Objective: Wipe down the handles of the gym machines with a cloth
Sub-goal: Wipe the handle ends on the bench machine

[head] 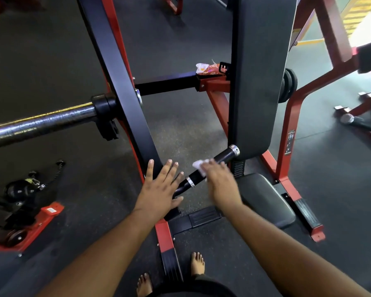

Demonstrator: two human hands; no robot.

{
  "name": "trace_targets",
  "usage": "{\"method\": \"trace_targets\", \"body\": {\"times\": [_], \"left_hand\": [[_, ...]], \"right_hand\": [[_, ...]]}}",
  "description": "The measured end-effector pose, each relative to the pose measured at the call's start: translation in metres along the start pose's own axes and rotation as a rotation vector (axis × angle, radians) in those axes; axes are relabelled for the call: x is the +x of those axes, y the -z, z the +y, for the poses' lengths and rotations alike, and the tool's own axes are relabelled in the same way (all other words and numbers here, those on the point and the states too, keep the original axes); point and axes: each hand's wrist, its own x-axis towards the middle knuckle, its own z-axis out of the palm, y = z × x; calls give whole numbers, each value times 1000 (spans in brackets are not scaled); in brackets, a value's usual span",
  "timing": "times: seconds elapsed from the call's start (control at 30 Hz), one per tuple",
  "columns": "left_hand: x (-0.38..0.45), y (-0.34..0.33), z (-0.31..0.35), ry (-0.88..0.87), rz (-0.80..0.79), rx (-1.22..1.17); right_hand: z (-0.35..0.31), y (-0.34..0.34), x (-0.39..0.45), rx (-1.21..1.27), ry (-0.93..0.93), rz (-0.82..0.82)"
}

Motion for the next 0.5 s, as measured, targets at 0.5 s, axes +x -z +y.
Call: {"method": "trace_targets", "body": {"times": [0.5], "left_hand": [[0, -7, 9, 91, 41, -26]], "right_hand": [[-18, -35, -14, -361, 289, -291]]}}
